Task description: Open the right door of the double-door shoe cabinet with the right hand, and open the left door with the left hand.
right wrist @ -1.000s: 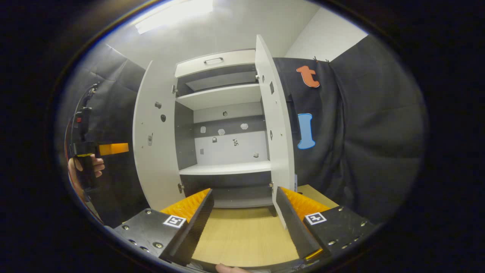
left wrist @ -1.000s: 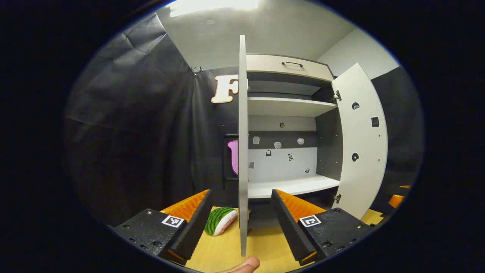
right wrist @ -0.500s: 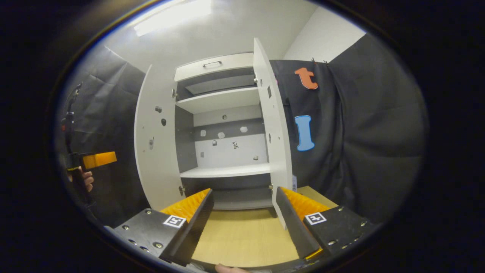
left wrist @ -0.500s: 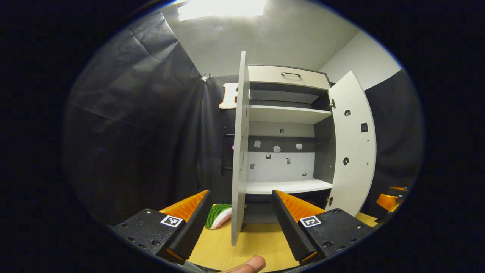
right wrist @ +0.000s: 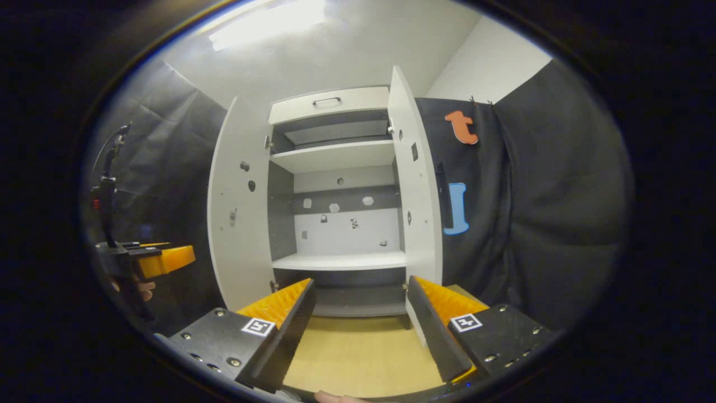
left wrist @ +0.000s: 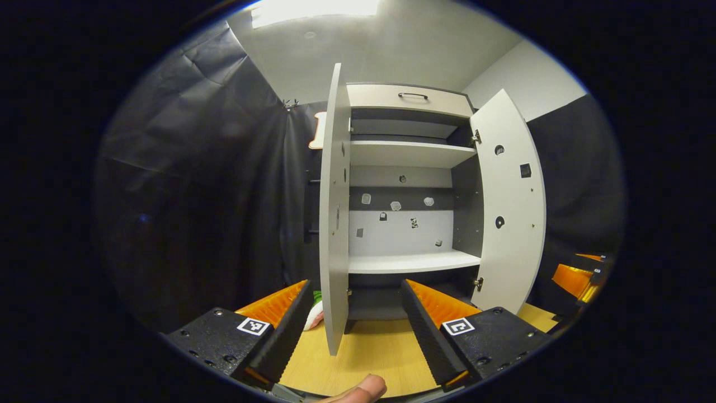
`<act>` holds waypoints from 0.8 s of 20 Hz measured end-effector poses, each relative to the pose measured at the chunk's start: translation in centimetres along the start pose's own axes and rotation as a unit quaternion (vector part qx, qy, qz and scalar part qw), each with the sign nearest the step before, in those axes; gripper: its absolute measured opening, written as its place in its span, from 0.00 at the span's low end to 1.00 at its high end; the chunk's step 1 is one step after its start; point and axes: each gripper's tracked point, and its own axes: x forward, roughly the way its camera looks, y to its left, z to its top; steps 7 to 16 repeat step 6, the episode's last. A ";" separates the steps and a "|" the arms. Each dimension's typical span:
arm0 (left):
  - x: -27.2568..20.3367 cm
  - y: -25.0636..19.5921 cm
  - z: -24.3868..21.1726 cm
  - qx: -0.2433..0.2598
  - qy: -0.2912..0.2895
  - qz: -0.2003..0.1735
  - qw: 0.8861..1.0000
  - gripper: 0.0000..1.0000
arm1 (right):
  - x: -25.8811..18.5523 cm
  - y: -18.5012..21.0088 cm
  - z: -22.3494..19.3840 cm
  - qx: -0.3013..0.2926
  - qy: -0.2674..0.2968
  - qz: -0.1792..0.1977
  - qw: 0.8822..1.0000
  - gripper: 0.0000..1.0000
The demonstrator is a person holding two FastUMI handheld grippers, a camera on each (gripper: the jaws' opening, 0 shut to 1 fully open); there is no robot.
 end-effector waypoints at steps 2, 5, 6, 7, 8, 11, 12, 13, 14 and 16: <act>0.1 -0.5 -0.5 -0.008 0.006 -0.007 1.000 0.96 | -0.1 0.3 1.0 -0.012 -0.010 -0.008 1.000 0.98; -0.1 -1.3 -0.9 -0.014 0.015 -0.024 1.000 0.96 | -0.5 1.6 1.8 -0.010 -0.021 0.007 1.000 0.98; -0.1 -1.6 -0.9 -0.018 0.015 -0.028 0.999 0.96 | -0.6 1.8 1.9 -0.010 -0.024 0.008 1.000 0.98; -0.1 -1.6 -0.9 -0.018 0.015 -0.028 0.999 0.96 | -0.6 1.8 1.9 -0.010 -0.024 0.008 1.000 0.98; -0.1 -1.6 -0.9 -0.018 0.015 -0.028 0.999 0.96 | -0.6 1.8 1.9 -0.010 -0.024 0.008 1.000 0.98; -0.1 -1.6 -0.9 -0.018 0.015 -0.028 0.999 0.96 | -0.6 1.8 1.9 -0.010 -0.024 0.008 1.000 0.98; -0.1 -1.6 -0.9 -0.018 0.015 -0.028 0.999 0.96 | -0.6 1.8 1.9 -0.010 -0.024 0.008 1.000 0.98; -0.1 -1.6 -0.9 -0.018 0.015 -0.028 0.999 0.96 | -0.6 1.8 1.9 -0.010 -0.024 0.008 1.000 0.98; -0.1 -1.6 -0.9 -0.018 0.015 -0.028 0.999 0.96 | -0.6 1.8 1.9 -0.010 -0.024 0.008 1.000 0.98; -0.1 -1.6 -0.9 -0.018 0.015 -0.028 0.999 0.96 | -0.6 1.8 1.9 -0.010 -0.024 0.008 1.000 0.98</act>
